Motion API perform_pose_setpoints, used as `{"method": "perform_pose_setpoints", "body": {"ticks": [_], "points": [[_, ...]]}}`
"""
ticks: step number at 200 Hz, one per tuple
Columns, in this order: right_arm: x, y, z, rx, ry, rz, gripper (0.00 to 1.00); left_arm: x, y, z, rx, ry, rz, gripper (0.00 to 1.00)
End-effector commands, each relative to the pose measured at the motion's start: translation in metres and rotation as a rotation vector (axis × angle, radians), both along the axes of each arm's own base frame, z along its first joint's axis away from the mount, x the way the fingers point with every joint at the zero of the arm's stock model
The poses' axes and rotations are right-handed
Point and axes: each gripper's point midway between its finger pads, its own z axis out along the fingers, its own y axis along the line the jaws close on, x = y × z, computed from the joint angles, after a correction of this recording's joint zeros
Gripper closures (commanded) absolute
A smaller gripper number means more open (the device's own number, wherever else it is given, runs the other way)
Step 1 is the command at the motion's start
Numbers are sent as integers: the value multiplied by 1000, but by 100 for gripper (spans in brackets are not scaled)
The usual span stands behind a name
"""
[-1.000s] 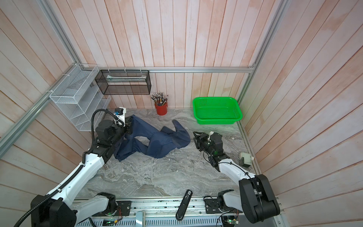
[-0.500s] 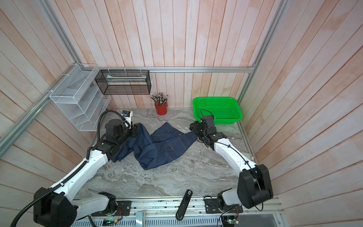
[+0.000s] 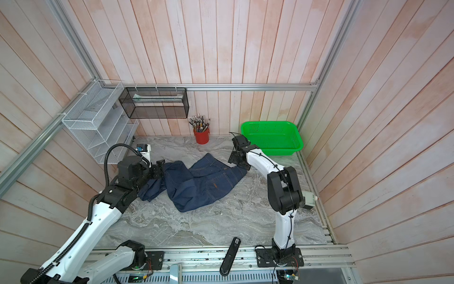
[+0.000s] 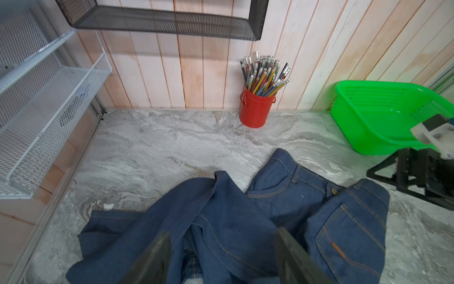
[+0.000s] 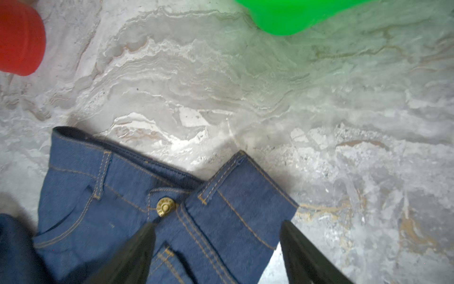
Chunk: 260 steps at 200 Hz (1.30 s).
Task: Fold and stack the trousers
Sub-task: 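Grasp the waistband corner with the right gripper while the left holds the leg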
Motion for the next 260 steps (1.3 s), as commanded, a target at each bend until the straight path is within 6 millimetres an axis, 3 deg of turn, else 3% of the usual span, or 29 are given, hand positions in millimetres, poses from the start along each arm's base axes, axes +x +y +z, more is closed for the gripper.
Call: {"method": "perform_pose_setpoints", "body": {"ticks": [1, 58, 87, 116, 146, 172, 194, 214, 241, 260], "points": [[-2, -20, -19, -111, 78, 34, 19, -10, 3, -9, -27, 41, 24, 32], [21, -14, -42, -82, 131, 129, 22, -10, -2, -9, -55, 40, 8, 32], [16, -4, -52, -69, 178, 201, 28, -10, -2, -7, -56, 39, 8, 32], [8, -8, -57, -76, 192, 213, 42, -11, 1, -1, -43, 29, 18, 33], [2, -12, -57, -80, 188, 212, 66, -11, 1, 2, -34, 28, 18, 32], [0, -13, -55, -82, 186, 212, 78, -11, 2, 6, -35, 22, 18, 32], [1, -15, -46, -86, 168, 205, 91, -11, 2, 9, -37, 18, 17, 32], [3, -16, -23, -82, 115, 192, 100, -12, 2, 11, -39, 16, 17, 33], [-3, -23, 16, -75, 30, 159, 100, -13, 1, 11, -44, 22, 15, 32], [-17, -26, 31, -41, 12, 132, 100, -13, -8, 3, -73, 63, -18, 32]]}}
